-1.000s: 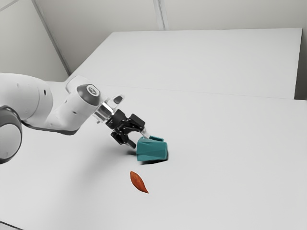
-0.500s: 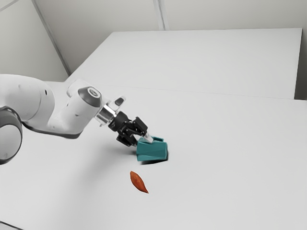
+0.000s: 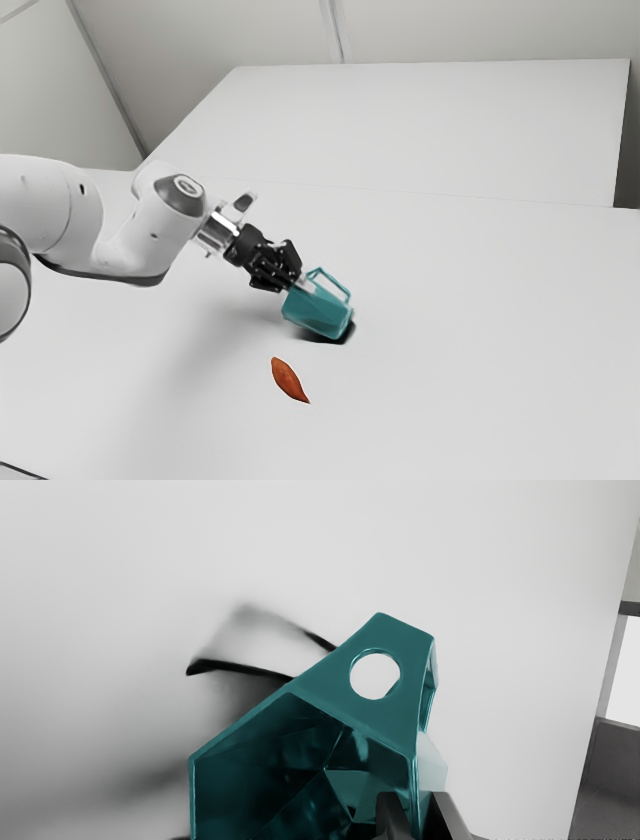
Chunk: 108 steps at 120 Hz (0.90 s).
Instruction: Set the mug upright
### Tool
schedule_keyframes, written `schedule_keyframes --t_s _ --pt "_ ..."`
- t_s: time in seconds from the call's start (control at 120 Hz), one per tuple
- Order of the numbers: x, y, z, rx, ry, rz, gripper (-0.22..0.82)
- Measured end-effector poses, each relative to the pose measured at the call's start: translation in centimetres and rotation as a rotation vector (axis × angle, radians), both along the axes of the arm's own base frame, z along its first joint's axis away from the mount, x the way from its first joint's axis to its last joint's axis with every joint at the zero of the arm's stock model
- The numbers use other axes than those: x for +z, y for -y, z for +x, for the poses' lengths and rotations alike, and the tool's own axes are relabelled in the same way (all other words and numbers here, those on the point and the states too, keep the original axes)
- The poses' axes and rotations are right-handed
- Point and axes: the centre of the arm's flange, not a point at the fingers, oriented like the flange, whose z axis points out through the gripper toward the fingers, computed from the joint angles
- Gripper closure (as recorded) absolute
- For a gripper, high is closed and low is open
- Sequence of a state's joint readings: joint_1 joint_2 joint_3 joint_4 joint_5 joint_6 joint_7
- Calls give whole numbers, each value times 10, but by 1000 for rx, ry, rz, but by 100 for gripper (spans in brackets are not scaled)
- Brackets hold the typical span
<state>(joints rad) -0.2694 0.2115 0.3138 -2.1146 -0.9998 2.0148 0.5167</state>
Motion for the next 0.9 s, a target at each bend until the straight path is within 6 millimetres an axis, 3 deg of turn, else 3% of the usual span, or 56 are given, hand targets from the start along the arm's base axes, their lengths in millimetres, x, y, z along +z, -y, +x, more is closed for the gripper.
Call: schedule_keyframes --t_s 0.458,0.9 --pt "19 17 -2 -34 36 -8 79" --pt "57 3 -5 -129 106 139 79"
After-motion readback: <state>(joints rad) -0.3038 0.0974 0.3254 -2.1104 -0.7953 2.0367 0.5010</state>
